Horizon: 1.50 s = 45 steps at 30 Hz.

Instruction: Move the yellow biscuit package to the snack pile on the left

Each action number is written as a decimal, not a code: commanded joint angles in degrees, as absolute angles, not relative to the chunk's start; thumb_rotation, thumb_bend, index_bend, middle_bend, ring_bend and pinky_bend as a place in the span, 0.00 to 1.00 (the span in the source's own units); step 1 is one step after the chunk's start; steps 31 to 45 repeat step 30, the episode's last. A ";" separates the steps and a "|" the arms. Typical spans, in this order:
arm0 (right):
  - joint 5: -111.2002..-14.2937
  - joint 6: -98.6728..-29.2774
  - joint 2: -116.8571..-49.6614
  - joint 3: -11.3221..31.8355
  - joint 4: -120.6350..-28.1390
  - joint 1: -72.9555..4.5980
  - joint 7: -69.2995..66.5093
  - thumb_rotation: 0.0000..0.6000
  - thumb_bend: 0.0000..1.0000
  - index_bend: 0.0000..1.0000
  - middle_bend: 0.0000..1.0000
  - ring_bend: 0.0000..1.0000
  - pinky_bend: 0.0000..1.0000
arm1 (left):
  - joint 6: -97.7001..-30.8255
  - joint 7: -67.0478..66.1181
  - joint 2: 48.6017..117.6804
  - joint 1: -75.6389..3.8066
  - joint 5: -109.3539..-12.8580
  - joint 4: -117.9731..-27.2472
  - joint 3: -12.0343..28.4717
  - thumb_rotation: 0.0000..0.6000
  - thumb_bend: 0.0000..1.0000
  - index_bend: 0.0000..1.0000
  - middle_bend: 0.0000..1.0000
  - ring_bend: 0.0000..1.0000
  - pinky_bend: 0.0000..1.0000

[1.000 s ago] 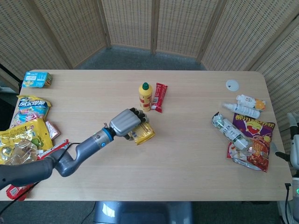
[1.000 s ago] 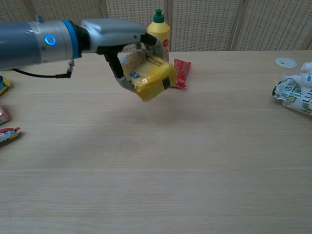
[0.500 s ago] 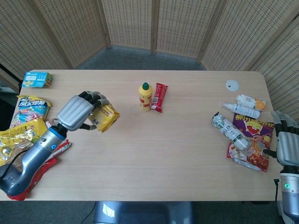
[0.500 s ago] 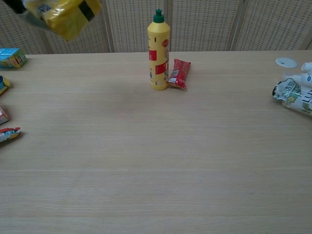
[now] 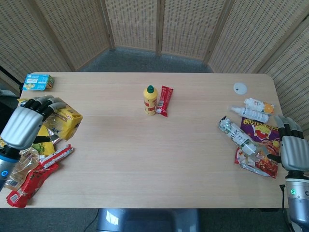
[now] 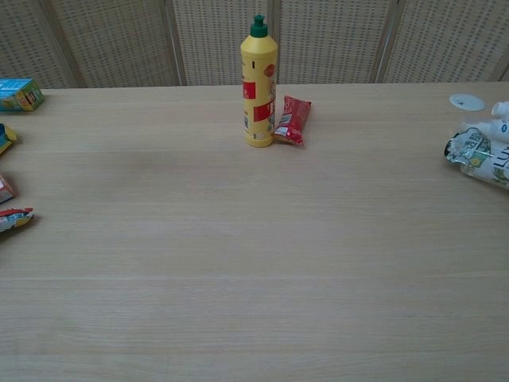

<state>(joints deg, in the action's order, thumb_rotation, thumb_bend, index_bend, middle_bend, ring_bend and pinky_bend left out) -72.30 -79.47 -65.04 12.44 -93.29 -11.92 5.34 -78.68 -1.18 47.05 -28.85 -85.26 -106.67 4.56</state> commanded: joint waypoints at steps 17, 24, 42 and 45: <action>-74.56 -79.62 -65.88 11.62 -94.53 -12.48 4.88 1.00 0.28 0.00 0.00 0.00 0.00 | -78.29 0.63 47.71 -25.27 -86.59 -106.81 5.34 1.00 0.26 0.57 0.69 0.68 0.52; -74.12 -79.90 -65.74 11.41 -95.17 -12.16 5.75 1.00 0.28 0.00 0.00 0.00 0.00 | -75.76 0.71 49.50 -26.78 -85.60 -105.09 6.96 1.00 0.26 0.57 0.69 0.68 0.52; -73.71 -79.94 -65.54 11.48 -95.11 -12.04 5.90 1.00 0.27 0.00 0.00 0.00 0.00 | -73.76 0.32 50.67 -27.91 -84.97 -104.44 7.90 1.00 0.26 0.58 0.69 0.68 0.52; -73.71 -79.94 -65.54 11.48 -95.11 -12.04 5.90 1.00 0.27 0.00 0.00 0.00 0.00 | -73.76 0.32 50.67 -27.91 -84.97 -104.44 7.90 1.00 0.26 0.58 0.69 0.68 0.52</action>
